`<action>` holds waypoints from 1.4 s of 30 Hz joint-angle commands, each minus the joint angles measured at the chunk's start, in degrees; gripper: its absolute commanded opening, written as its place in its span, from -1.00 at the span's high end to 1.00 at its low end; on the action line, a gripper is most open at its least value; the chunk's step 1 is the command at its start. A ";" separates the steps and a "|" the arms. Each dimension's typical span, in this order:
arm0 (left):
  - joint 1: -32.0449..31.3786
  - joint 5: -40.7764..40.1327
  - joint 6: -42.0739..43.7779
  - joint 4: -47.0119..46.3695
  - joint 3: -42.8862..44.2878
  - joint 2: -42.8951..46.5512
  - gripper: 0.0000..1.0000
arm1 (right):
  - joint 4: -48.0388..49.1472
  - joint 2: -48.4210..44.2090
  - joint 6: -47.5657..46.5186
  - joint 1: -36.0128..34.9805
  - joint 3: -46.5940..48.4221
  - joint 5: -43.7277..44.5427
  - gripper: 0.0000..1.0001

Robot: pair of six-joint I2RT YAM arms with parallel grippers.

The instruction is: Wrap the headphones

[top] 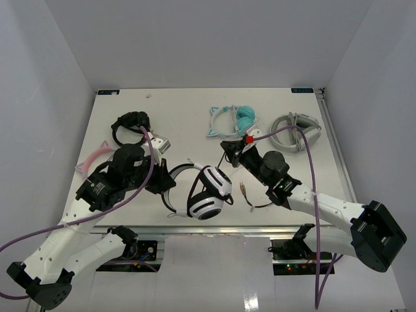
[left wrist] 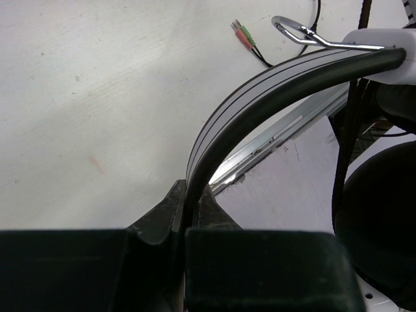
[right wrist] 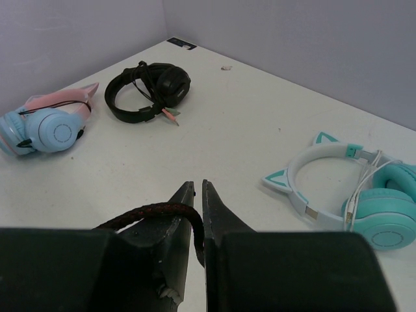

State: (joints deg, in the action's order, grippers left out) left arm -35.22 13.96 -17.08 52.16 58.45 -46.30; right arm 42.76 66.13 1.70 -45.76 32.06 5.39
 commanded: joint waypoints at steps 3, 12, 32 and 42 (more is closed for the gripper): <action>-0.55 2.53 1.10 -0.09 -0.51 -0.04 1.00 | 2.24 -1.17 -4.47 1.48 5.85 5.03 0.74; -0.56 -9.14 0.93 -0.43 0.29 -4.43 1.00 | -12.12 0.15 -7.93 1.95 15.03 -1.18 0.85; -6.60 -49.54 -1.56 -7.39 4.67 -17.00 1.00 | -60.60 15.06 -9.18 2.16 47.03 -14.33 0.85; -7.22 -54.67 -1.63 -10.59 4.10 -15.65 1.00 | -60.52 20.30 -6.32 2.17 51.79 -32.61 0.85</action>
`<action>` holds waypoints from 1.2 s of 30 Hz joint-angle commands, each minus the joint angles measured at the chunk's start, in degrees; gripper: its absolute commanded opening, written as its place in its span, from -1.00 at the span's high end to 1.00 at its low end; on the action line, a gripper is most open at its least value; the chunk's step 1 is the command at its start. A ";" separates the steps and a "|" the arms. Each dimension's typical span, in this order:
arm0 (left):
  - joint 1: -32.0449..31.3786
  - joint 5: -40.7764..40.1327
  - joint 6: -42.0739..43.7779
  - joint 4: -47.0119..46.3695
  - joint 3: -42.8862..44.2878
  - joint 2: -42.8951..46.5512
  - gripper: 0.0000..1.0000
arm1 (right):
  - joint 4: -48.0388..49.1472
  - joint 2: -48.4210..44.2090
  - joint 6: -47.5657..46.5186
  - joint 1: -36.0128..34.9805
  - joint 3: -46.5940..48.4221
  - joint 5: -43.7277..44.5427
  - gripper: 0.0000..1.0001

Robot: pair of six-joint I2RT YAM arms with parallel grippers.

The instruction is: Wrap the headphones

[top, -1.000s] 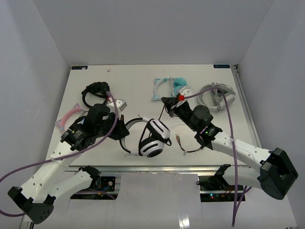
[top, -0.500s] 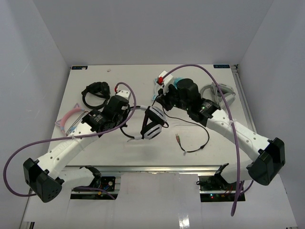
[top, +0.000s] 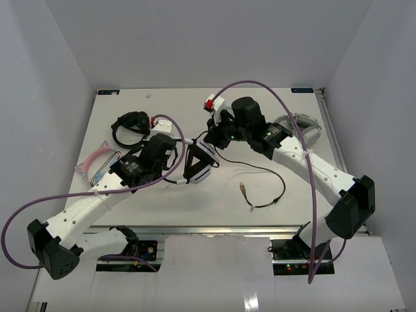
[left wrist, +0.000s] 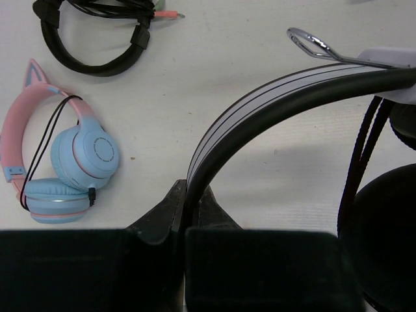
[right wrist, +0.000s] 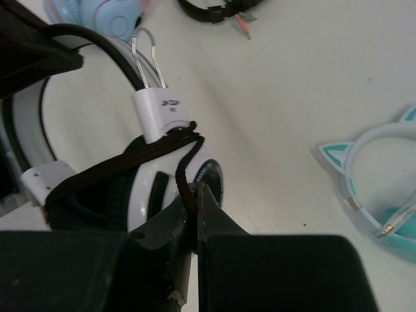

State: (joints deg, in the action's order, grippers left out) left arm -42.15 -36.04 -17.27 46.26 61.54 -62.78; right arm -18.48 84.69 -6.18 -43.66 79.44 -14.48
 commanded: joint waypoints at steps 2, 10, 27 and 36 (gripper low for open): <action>-0.31 -5.75 -1.70 -4.70 1.14 0.63 1.00 | 0.64 2.54 1.88 0.07 5.07 -16.02 0.85; -0.39 -12.43 -2.80 -4.77 2.38 0.37 1.00 | 1.00 5.23 2.85 0.15 8.89 -25.12 0.84; -0.44 -17.59 -13.12 3.89 8.40 -2.33 1.00 | 13.67 3.87 9.13 0.15 -1.13 -41.73 0.61; -0.45 -19.16 -22.45 9.98 12.42 -3.91 1.00 | 23.58 -0.39 15.16 -0.14 -7.89 -40.69 0.60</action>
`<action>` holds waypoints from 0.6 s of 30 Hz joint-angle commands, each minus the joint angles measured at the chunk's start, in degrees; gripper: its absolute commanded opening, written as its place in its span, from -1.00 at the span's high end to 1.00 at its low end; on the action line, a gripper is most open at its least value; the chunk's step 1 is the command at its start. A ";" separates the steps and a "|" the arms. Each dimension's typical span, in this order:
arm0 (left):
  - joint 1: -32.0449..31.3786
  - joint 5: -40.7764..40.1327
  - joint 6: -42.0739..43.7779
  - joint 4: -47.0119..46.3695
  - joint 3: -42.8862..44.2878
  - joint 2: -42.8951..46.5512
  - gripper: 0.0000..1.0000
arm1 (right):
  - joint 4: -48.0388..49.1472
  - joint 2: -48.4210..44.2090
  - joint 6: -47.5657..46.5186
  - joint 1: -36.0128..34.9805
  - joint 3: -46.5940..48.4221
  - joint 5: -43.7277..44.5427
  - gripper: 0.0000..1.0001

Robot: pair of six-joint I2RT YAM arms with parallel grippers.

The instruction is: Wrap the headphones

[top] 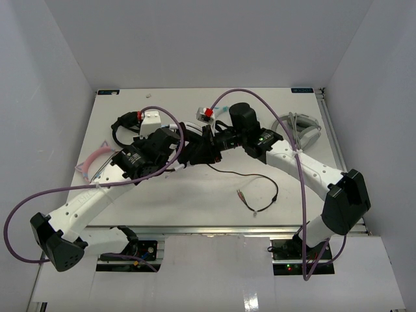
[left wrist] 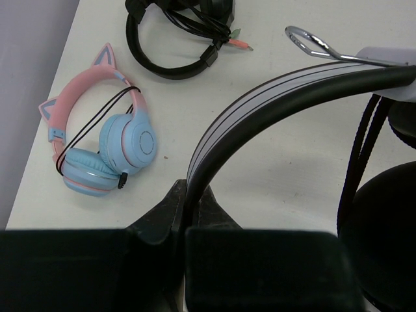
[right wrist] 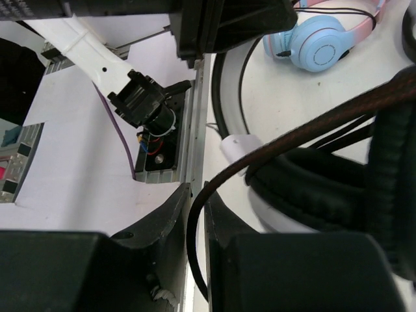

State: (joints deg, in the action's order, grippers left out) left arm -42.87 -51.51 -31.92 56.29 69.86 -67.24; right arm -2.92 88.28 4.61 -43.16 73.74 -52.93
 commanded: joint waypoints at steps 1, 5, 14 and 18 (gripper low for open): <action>0.31 -3.86 -9.35 0.79 4.37 0.41 1.00 | 10.46 -4.64 5.97 -0.86 -3.75 -2.20 0.60; 0.25 -2.36 -12.90 0.09 3.52 1.50 1.00 | 15.95 -6.55 9.45 -1.98 -10.07 1.88 0.62; 0.33 -0.67 -19.84 1.06 3.25 3.74 1.00 | 20.06 -10.64 9.63 -6.64 -17.52 17.34 0.85; 0.25 1.27 -21.27 0.99 2.73 5.70 1.00 | 19.98 -12.84 8.88 -8.41 -20.54 26.02 0.85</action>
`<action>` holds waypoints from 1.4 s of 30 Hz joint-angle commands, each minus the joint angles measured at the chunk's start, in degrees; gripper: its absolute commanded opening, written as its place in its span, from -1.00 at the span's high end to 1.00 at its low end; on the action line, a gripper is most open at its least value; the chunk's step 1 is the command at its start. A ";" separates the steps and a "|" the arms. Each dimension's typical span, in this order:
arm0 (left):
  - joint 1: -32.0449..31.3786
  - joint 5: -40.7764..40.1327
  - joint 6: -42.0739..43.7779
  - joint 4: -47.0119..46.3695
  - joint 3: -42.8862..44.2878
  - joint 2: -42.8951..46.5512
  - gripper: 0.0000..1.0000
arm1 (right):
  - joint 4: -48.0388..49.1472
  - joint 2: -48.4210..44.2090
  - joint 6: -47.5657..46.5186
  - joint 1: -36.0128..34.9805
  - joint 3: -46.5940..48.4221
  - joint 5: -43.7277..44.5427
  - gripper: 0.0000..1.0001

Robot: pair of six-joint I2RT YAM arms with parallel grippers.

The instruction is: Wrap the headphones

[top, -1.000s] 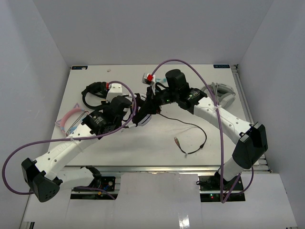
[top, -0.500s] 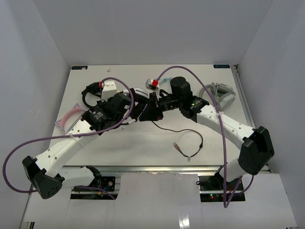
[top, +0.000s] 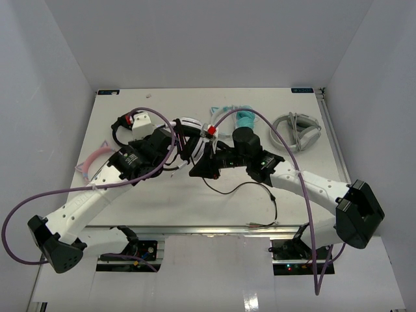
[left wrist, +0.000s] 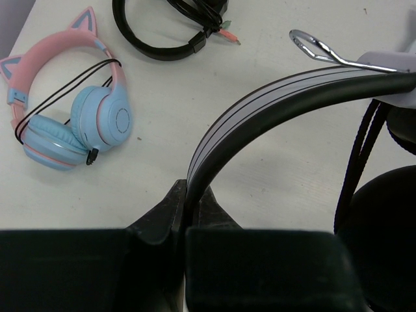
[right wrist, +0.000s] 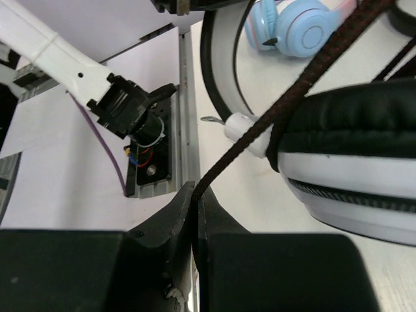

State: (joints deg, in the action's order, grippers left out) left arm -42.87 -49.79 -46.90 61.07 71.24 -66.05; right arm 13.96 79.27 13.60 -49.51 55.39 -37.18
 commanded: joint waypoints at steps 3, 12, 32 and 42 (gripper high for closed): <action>0.31 2.08 -6.86 -4.28 1.16 5.82 1.00 | 3.55 -5.10 -0.97 -3.47 -4.82 17.19 0.85; 0.25 6.73 -9.08 -4.21 0.83 8.12 1.00 | 7.96 -5.19 -3.92 -7.17 -9.92 29.97 0.85; 0.33 11.07 -11.20 -4.02 3.03 10.32 1.00 | 27.00 -4.83 -12.94 -11.04 -20.05 33.75 0.34; 0.25 16.97 -11.38 -4.64 5.56 13.11 1.00 | 32.76 2.14 -19.97 -10.79 -20.24 36.45 0.28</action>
State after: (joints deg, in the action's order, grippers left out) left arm -42.87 -35.36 -55.96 61.54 72.71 -55.96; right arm 40.90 78.54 -2.09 -60.40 34.72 -3.35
